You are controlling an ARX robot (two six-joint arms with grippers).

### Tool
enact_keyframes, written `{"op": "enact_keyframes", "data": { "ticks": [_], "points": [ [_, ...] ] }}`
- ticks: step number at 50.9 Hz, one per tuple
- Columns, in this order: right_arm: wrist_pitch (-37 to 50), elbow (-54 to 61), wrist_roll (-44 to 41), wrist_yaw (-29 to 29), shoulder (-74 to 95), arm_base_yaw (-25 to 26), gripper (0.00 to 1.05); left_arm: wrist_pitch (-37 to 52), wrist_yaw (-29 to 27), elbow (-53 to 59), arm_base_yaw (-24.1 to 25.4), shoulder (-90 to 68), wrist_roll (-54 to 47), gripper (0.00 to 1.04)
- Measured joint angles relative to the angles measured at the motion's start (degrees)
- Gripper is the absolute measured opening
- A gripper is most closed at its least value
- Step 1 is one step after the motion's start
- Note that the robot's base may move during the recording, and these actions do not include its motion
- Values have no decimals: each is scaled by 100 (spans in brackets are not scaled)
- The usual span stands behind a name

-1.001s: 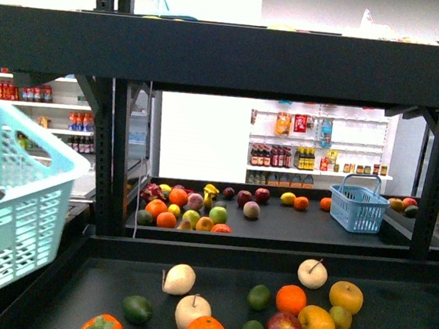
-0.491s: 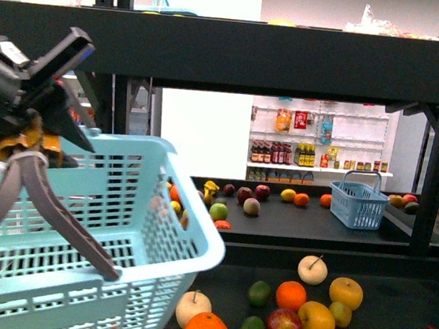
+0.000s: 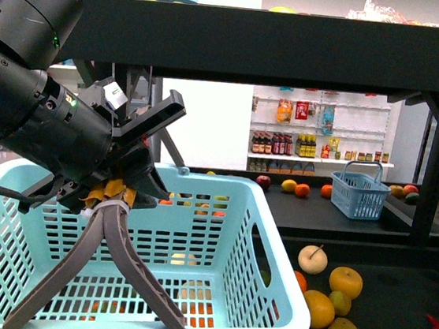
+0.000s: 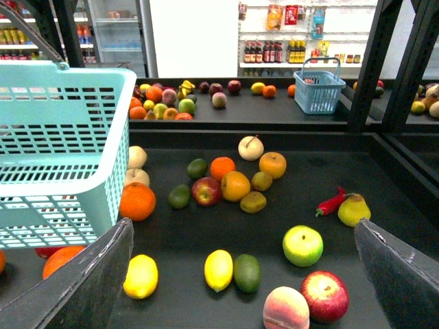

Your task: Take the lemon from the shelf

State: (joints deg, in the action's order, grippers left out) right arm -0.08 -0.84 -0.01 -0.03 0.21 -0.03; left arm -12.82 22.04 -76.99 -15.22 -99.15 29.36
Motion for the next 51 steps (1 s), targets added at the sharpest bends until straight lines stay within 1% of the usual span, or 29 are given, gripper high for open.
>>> {"op": "enact_keyframes", "data": {
  "ticks": [16,31,32,33,34,36,39,42,47,51],
  "points": [
    [0,0,0,0,0,0,97,0,9,-2,2,0,-332,16],
    [0,0,0,0,0,0,97,0,22,-2,4,0,-411,16],
    [-7,-2,2,20,7,-2,97,0,20,-2,4,0,-415,16],
    [-122,-31,9,155,90,-35,97,0,20,-2,4,0,-420,16],
    [-321,-118,17,334,225,-44,97,0,15,-2,4,0,-422,16],
    [-282,-269,17,380,774,24,97,0,13,-2,7,0,-433,16],
    [592,-638,22,-13,2356,380,97,0,15,-2,9,0,-428,16],
    [1182,-957,46,-282,3403,584,97,2,22,-2,7,0,-455,16],
    [1856,-1572,46,-551,4946,763,97,0,33,-2,9,0,-444,16],
    [2050,-2319,22,-765,6443,846,97,2,24,-2,9,0,-450,16]
  ]
}}
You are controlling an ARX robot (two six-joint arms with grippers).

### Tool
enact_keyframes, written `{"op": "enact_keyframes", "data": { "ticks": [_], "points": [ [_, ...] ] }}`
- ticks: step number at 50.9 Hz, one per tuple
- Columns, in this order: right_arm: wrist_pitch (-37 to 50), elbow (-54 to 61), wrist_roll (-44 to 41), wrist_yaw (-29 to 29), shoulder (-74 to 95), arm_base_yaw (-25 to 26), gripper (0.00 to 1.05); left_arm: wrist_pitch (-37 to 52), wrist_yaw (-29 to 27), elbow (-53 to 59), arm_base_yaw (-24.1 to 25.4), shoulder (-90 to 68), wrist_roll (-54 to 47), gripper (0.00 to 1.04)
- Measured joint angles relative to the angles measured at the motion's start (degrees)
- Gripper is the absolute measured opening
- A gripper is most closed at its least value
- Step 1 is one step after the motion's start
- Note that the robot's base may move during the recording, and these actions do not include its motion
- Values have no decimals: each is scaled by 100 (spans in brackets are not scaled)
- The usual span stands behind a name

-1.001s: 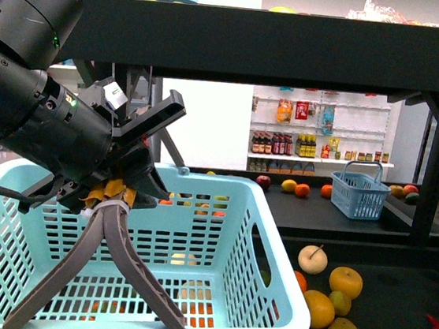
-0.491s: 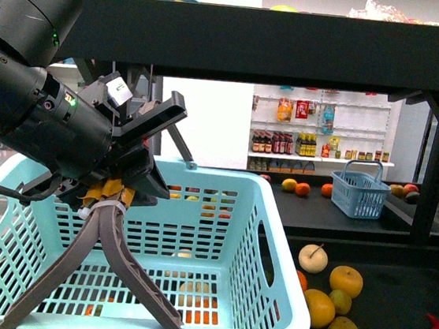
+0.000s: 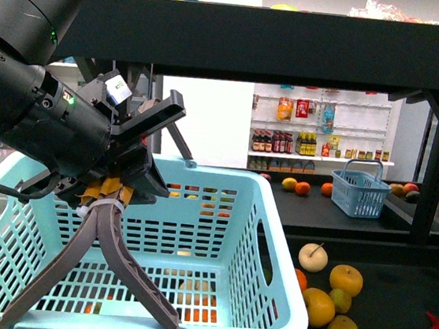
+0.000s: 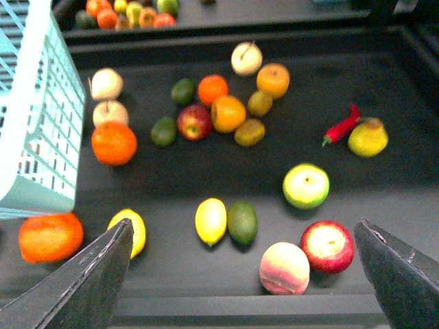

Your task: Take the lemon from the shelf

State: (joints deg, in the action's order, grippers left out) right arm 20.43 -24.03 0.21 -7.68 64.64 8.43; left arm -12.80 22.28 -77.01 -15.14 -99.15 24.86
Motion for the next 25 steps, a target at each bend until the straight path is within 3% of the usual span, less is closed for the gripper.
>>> {"op": "enact_keyframes", "data": {
  "ticks": [7,25],
  "points": [
    [-85,-1255,-33,-433,2181,48,97,0,-20,0,4,0,4,16],
    [197,-2625,-487,-533,4374,-271,97,0,2,0,2,0,0,16]
  ]
}}
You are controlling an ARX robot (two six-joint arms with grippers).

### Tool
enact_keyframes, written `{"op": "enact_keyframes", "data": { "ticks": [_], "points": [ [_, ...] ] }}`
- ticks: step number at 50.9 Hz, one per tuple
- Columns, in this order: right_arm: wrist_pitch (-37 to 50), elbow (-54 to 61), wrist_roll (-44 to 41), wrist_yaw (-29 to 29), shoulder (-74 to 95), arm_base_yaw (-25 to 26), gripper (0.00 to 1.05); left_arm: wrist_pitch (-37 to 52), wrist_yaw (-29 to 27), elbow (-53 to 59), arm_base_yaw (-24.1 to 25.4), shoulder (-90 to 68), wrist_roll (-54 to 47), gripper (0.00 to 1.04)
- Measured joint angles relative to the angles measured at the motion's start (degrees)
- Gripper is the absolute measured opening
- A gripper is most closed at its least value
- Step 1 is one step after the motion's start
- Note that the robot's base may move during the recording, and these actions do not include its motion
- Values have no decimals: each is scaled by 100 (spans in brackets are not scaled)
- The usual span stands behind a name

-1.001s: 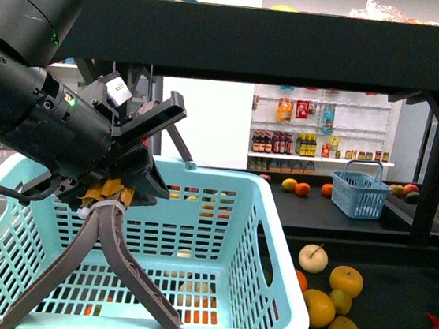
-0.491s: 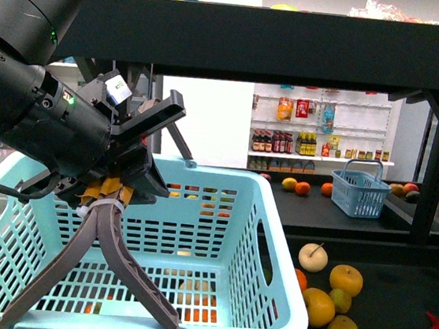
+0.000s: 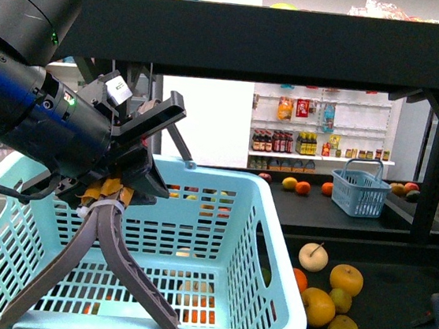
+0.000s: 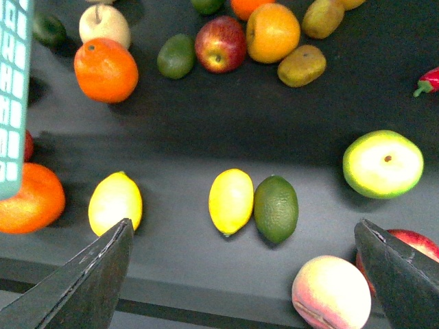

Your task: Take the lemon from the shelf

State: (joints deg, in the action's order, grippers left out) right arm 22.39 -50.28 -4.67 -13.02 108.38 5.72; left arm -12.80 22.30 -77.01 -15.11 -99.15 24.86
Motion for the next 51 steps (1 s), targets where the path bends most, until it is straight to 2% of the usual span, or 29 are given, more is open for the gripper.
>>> {"op": "enact_keyframes", "data": {
  "ticks": [14,24,51],
  "points": [
    [391,-1228,-496,337,2004,-247,97,0,0,0,0,0,0,16],
    [503,-2061,-546,463,3032,-319,97,0,-2,0,0,0,0,16],
    [605,-2870,-619,616,4216,-616,97,0,-2,0,0,0,0,16]
  ]
}}
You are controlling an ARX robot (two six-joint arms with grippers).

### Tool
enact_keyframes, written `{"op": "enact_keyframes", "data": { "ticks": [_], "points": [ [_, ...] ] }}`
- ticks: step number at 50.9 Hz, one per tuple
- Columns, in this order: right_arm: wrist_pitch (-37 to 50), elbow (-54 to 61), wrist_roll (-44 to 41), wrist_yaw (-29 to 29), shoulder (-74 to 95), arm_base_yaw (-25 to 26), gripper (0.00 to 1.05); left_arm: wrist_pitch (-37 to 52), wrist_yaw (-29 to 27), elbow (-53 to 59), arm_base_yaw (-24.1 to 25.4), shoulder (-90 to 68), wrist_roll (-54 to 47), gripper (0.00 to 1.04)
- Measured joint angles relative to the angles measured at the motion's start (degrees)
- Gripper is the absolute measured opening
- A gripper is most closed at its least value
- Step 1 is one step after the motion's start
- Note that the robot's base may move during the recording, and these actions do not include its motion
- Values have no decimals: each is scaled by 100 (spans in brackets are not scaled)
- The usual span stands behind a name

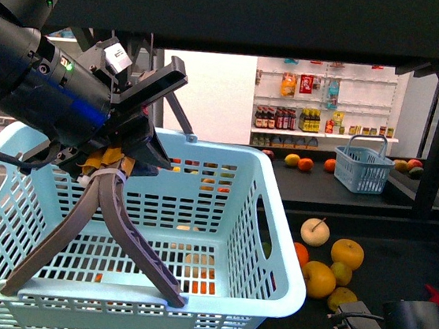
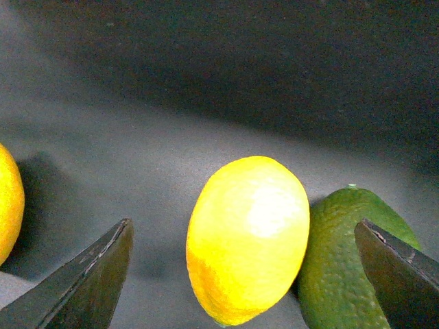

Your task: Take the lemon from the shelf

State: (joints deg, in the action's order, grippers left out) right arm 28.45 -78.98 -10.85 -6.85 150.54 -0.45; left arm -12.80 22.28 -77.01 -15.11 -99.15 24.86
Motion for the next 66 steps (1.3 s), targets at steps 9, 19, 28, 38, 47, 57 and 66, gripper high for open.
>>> {"op": "enact_keyframes", "data": {
  "ticks": [9,19,28,38,47,57,66],
  "points": [
    [-90,-249,-57,120,216,-74,97,0,0,0,0,0,0,16],
    [-129,-428,-74,177,369,-98,97,0,0,0,0,0,0,16],
    [-221,-599,-120,260,494,-140,97,0,0,0,0,0,0,16],
    [-321,-737,-162,280,612,-173,97,0,2,0,0,0,0,16],
    [-592,-881,-227,367,693,-175,75,0,0,0,0,0,0,16],
    [-704,-925,-227,424,754,-146,57,0,-2,0,0,0,0,16],
    [-756,-857,-188,474,656,-94,55,0,2,0,0,0,0,16]
  ]
}}
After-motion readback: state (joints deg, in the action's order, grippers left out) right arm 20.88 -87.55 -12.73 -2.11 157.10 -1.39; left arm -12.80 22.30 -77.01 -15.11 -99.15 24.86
